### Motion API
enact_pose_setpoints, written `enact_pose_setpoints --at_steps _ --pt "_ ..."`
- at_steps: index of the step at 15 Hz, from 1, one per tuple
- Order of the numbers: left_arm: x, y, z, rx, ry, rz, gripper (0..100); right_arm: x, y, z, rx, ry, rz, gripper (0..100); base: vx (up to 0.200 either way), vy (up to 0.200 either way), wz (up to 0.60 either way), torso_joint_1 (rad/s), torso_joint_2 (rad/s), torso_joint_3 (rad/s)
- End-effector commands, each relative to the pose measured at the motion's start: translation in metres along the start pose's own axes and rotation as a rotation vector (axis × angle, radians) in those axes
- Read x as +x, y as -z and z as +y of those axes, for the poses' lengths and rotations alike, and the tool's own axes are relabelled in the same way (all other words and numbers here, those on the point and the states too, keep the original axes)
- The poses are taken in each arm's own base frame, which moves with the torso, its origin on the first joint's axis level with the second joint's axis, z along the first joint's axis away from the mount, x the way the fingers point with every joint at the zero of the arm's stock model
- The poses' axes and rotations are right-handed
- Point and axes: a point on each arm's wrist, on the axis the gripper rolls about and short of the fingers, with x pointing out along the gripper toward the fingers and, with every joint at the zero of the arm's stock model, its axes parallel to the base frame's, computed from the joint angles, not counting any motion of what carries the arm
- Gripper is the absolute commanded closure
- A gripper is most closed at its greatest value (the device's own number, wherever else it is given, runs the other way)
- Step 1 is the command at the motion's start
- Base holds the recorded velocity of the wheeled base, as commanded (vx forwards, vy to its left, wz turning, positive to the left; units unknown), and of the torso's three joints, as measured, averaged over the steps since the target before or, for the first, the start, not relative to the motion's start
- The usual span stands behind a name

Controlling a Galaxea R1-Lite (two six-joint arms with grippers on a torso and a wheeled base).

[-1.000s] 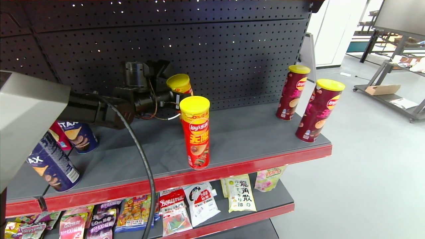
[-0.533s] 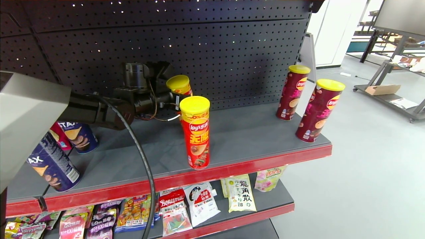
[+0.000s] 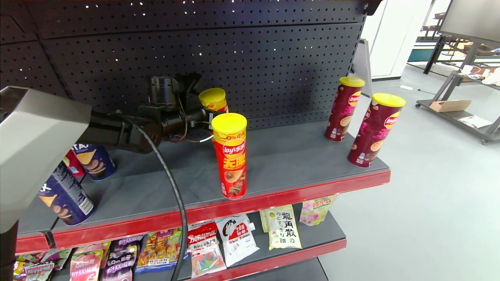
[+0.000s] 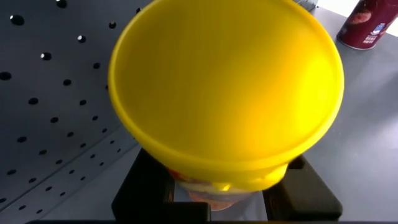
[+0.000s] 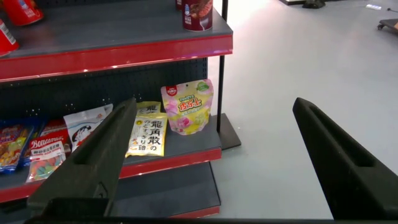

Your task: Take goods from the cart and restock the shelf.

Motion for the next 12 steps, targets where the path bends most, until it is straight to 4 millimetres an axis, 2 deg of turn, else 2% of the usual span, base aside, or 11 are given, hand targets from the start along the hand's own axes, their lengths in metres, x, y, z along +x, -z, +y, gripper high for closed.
enact_pose_setpoints --at_steps 1,12 --pt "0.0066 0.0004 0.0008 0.001 0.001 -0.008 100 0.0 0.0 0.0 0.0 0.0 0.0 0 0.0 0.0 0.0 0.0 0.0 0.0" --pt "0.0118 0.0035 -0.0049 0.002 0.048 -0.007 100 0.0 0.0 0.0 0.0 0.0 0.0 0 0.0 0.0 0.0 0.0 0.0 0.0"
